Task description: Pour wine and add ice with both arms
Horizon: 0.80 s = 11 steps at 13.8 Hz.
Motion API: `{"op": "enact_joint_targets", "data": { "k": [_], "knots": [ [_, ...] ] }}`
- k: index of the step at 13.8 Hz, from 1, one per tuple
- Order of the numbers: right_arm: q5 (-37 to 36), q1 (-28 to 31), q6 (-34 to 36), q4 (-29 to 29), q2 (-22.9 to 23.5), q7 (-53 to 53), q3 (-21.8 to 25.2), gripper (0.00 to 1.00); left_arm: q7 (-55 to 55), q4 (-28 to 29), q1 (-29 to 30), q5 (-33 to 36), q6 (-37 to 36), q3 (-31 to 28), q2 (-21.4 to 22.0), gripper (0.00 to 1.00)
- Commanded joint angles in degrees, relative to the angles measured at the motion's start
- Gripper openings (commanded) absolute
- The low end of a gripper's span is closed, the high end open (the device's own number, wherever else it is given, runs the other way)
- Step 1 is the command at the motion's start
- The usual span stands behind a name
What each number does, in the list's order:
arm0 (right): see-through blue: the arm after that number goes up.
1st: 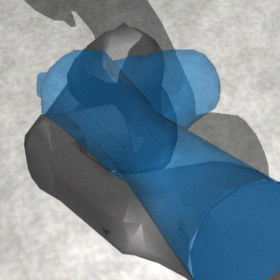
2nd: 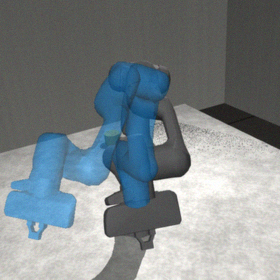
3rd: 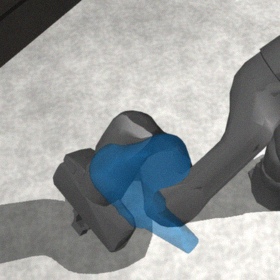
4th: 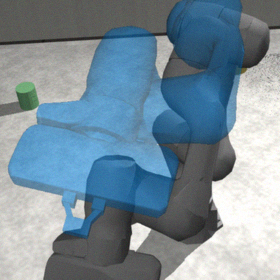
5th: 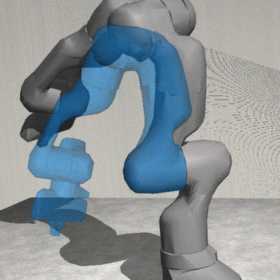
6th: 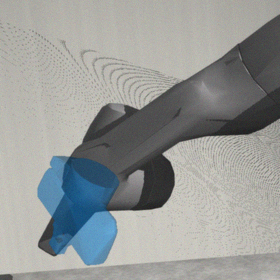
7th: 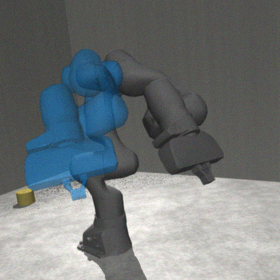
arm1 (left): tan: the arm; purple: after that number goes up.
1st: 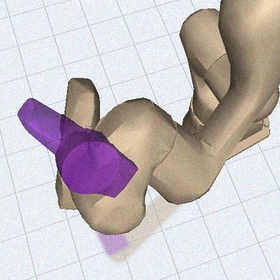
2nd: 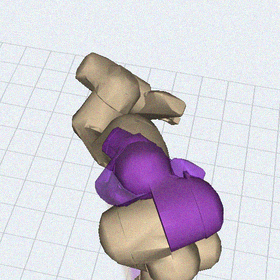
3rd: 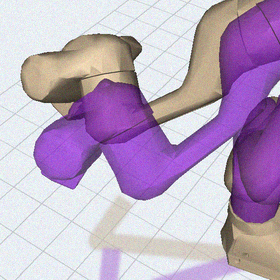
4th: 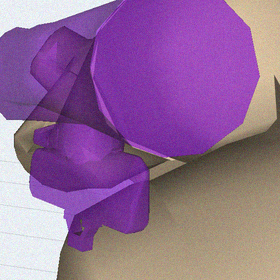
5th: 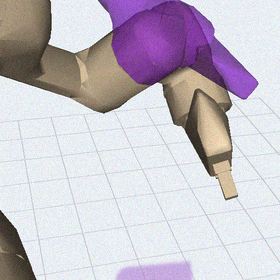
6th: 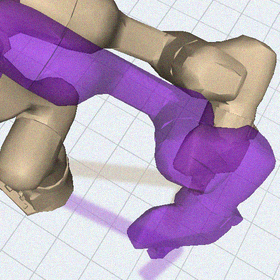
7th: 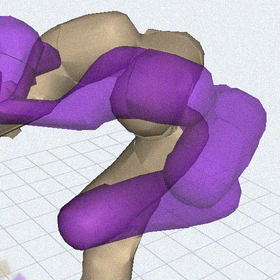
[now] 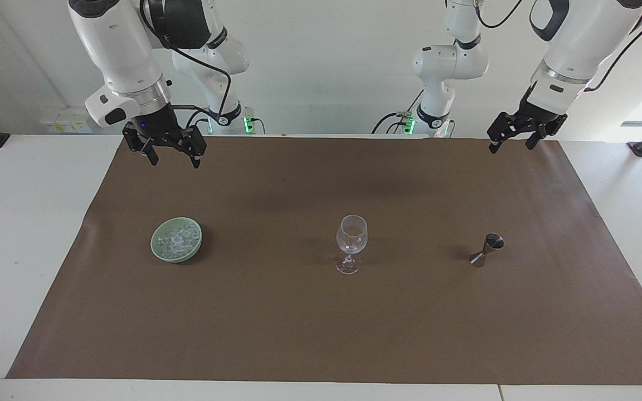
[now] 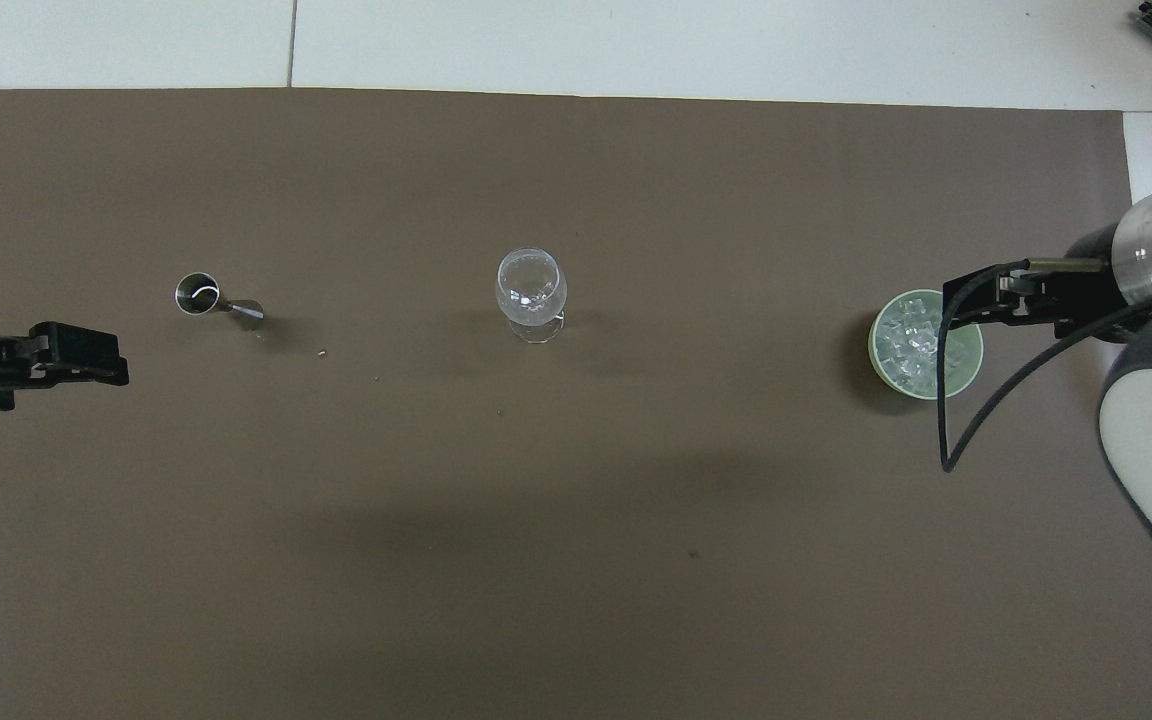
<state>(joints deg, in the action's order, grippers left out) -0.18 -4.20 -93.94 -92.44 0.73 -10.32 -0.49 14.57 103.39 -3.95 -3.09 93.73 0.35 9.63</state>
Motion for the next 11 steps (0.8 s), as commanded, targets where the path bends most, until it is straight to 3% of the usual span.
{"op": "enact_joint_targets", "data": {
  "k": [1,11],
  "knots": [
    [0.6,0.4,0.1,-0.8,-0.7,1.2,-0.2,1.00,7.1,3.5,0.7,-1.5,1.7,0.1,2.8,1.00],
    [0.6,0.4,0.2,-0.8,-0.7,1.2,-0.2,1.00,11.5,6.3,2.5,-3.2,2.1,-0.2,4.3,1.00]
  ]
}}
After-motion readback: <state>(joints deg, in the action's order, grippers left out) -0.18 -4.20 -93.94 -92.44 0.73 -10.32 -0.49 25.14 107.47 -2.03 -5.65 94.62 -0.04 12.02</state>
